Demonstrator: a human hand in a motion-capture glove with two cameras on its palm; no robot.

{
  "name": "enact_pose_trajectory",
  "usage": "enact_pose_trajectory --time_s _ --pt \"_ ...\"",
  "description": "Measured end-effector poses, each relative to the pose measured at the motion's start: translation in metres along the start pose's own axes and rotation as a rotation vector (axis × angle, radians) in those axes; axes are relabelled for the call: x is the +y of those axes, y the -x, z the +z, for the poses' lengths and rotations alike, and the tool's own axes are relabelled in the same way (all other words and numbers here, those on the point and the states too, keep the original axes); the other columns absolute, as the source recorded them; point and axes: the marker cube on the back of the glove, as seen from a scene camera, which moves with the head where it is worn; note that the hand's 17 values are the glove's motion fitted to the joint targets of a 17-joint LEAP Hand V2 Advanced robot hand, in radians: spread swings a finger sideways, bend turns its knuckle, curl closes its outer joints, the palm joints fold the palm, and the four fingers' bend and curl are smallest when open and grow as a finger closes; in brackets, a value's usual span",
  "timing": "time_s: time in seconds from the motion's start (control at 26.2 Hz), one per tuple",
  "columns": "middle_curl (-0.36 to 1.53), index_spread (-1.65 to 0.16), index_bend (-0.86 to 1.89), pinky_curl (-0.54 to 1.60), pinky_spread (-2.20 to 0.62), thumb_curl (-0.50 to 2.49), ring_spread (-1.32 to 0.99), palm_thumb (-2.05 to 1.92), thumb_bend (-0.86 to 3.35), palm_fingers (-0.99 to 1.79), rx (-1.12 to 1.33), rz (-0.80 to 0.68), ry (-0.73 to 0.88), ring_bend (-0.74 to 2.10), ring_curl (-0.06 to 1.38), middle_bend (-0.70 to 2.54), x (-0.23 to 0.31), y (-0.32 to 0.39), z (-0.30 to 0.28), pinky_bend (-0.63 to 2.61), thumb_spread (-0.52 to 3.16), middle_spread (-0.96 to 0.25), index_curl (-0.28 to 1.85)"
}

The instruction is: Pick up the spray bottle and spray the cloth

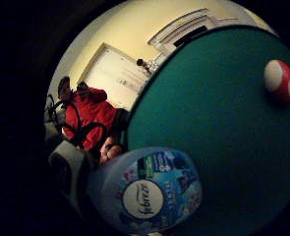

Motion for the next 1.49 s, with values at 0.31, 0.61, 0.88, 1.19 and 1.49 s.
enact_pose_trajectory --time_s 0.31,0.61,0.88,1.19,1.49 --pt "0.57 -0.27 0.36 0.43 -0.30 0.84 -0.21 0.93 -0.03 1.39 -0.022 0.028 0.036 0.79 0.50 0.68 0.000 -0.005 0.001 0.50 0.29 -0.21 0.65" --pt "0.56 -0.28 0.25 0.41 -0.24 0.82 -0.19 0.86 -0.05 1.21 0.035 0.079 0.114 0.74 0.48 0.67 0.019 -0.022 -0.005 0.46 0.42 -0.19 0.62" --pt "0.47 -0.34 0.16 0.41 -0.06 0.68 -0.18 0.64 -0.10 0.64 0.211 0.095 0.165 0.51 0.43 0.42 0.043 -0.016 -0.039 0.40 0.74 -0.18 0.57" --pt "0.40 -0.41 0.13 0.38 0.06 0.56 -0.21 0.50 -0.06 0.40 0.486 0.021 0.248 0.33 0.34 0.27 0.078 0.013 -0.093 0.36 0.87 -0.20 0.47" --pt "0.38 -0.44 0.15 0.35 0.13 0.49 -0.22 0.46 -0.04 0.37 0.706 -0.129 0.343 0.29 0.31 0.23 0.121 0.063 -0.146 0.31 0.93 -0.20 0.41"
